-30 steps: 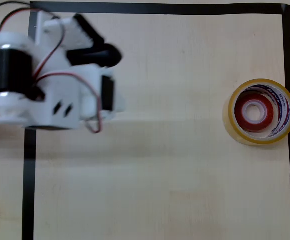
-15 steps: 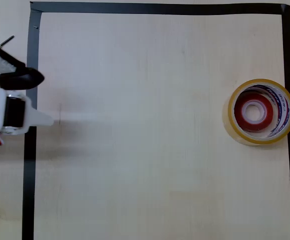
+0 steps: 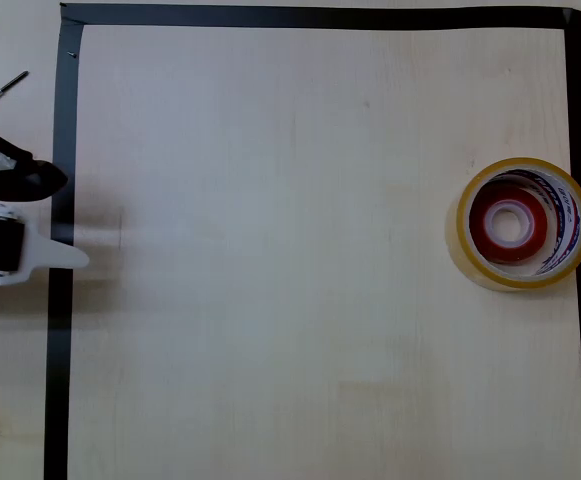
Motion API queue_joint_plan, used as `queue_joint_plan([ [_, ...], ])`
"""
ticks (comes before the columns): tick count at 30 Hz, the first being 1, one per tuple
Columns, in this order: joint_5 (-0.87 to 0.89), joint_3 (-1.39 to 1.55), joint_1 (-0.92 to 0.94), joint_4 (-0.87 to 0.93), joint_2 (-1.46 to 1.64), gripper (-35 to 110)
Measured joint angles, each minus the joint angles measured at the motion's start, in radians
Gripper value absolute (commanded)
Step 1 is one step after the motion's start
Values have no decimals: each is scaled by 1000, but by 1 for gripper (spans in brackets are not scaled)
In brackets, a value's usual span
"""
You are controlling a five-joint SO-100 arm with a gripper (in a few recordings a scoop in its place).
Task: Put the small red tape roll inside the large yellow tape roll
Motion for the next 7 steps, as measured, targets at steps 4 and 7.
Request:
queue_joint_plan([
  [4,0,0,-6,0,5,0],
  [7,0,0,-6,0,5,0],
])
